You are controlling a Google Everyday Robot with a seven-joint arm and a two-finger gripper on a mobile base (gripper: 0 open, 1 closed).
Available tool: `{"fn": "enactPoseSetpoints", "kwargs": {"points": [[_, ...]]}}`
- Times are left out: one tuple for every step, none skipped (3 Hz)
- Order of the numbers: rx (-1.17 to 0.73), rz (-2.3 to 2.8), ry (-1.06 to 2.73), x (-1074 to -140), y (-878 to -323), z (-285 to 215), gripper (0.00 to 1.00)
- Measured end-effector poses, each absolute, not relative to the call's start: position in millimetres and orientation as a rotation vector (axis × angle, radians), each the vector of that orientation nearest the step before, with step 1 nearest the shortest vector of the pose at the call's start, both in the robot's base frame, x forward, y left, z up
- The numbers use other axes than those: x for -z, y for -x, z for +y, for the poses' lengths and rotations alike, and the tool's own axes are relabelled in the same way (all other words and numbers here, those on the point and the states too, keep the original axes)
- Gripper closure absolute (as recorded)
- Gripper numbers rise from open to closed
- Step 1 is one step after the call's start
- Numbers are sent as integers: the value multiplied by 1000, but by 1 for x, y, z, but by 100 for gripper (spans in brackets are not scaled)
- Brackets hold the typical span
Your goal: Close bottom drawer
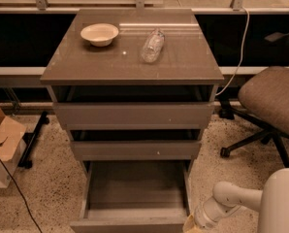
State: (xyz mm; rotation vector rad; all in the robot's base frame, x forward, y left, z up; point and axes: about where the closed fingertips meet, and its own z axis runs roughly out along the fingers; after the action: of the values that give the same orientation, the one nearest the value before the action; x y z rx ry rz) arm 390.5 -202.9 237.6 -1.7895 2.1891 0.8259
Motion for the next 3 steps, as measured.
{"fn": "enactPoseSetpoints", "kwargs": {"points": [[-845,2188,1740,-214,-389,-200,100],[-855,2189,1694,-193,-391,-200,100],[-851,2197,1628,-177,-398,-204,100]]}}
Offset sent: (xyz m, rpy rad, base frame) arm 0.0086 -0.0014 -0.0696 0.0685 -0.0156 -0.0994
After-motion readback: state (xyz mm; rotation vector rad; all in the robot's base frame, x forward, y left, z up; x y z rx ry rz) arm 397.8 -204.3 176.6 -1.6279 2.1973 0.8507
